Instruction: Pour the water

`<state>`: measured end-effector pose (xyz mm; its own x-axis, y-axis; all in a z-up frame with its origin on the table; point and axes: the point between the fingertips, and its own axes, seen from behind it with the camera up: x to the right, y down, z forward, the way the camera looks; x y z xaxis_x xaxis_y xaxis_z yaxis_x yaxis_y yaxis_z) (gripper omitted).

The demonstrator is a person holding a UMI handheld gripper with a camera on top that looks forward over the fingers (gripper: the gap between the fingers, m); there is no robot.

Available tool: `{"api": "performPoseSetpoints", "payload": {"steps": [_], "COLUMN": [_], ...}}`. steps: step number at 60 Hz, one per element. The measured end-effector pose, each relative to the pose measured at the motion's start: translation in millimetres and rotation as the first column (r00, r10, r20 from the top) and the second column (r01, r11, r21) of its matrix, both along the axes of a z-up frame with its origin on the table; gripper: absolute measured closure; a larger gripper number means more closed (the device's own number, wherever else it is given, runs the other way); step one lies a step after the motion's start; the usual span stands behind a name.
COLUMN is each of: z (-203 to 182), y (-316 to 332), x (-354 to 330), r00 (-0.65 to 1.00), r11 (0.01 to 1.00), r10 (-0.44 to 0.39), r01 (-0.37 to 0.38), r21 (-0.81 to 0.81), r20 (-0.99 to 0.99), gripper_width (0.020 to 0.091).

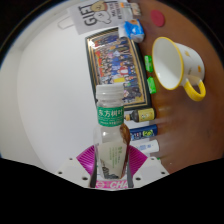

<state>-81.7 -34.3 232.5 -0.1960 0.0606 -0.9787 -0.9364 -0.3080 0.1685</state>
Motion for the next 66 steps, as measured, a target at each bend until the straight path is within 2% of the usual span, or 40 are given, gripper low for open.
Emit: {"api": "performPoseSetpoints", "payload": {"steps": [14,22,29,36,45,55,60,66], "z": [-39,-51,-44,-35,-6,42,52,48], "y": [6,6,2,0,-4,0,7,18], "x": [41,42,36,32,46,111,164,225], "r00": [0.955,0.954,0.972,0.999,0.920,0.595,0.400,0.152], "r11": [0.996,0.994,0.995,0.994,0.997,0.998,0.992,0.986], "r10": [-0.051,-0.045,-0.013,0.024,0.043,-0.058,-0.118,-0.136], "r01": [0.029,0.014,-0.010,-0.029,-0.018,0.049,0.080,0.118], "r21": [-0.080,-0.104,-0.097,-0.104,-0.069,0.036,0.093,0.119], "r20": [-0.291,-0.296,-0.235,-0.047,0.390,0.801,0.909,0.979], "gripper_width": [0.0686,0.0686,0.0686,0.0686,0.0686,0.0685,0.0685,0.0687]}}
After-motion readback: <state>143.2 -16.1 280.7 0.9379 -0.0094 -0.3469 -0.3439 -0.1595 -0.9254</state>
